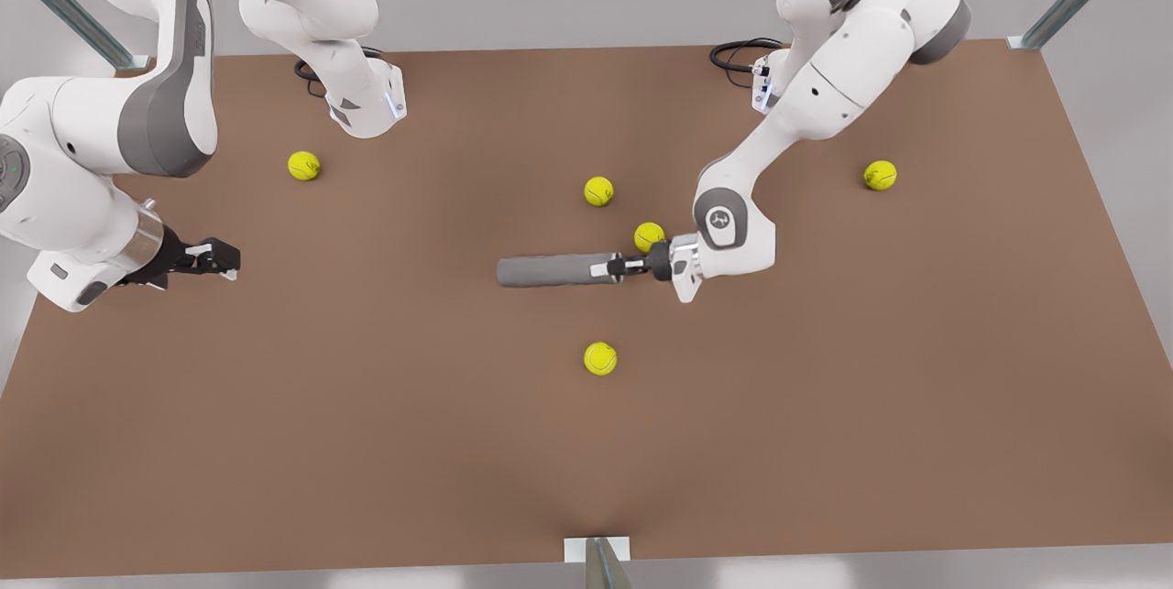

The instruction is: Put the tennis tube upright

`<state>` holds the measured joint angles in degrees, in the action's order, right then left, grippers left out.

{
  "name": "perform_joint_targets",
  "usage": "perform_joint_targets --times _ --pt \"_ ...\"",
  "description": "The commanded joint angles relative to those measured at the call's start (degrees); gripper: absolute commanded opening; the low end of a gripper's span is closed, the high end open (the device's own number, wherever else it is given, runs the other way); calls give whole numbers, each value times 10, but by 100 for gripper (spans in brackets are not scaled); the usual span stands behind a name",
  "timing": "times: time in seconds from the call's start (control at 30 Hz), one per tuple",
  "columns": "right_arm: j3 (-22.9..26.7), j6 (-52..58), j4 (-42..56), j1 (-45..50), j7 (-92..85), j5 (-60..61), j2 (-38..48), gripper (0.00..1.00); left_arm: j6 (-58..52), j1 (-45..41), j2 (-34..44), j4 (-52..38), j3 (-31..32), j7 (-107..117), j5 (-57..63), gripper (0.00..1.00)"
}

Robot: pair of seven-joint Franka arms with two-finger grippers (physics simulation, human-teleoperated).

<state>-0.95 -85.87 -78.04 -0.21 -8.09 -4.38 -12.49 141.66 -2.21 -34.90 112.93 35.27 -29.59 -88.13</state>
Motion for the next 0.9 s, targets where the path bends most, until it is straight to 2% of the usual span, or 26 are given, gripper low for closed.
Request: perform_joint_targets --times 0.0,0.13,0.47,0.87 --pt "1 0 1 0 0 0 0 100 -1 3 5 4 1 -1 -20 21" --pt "0 0 1 -1 0 0 0 100 -2 3 52 26 6 64 -19 21" --pt "0 0 1 -1 -1 0 0 100 -18 2 109 70 17 123 -8 21" --pt "0 0 0 0 -1 1 0 100 -74 45 179 86 16 262 106 21"
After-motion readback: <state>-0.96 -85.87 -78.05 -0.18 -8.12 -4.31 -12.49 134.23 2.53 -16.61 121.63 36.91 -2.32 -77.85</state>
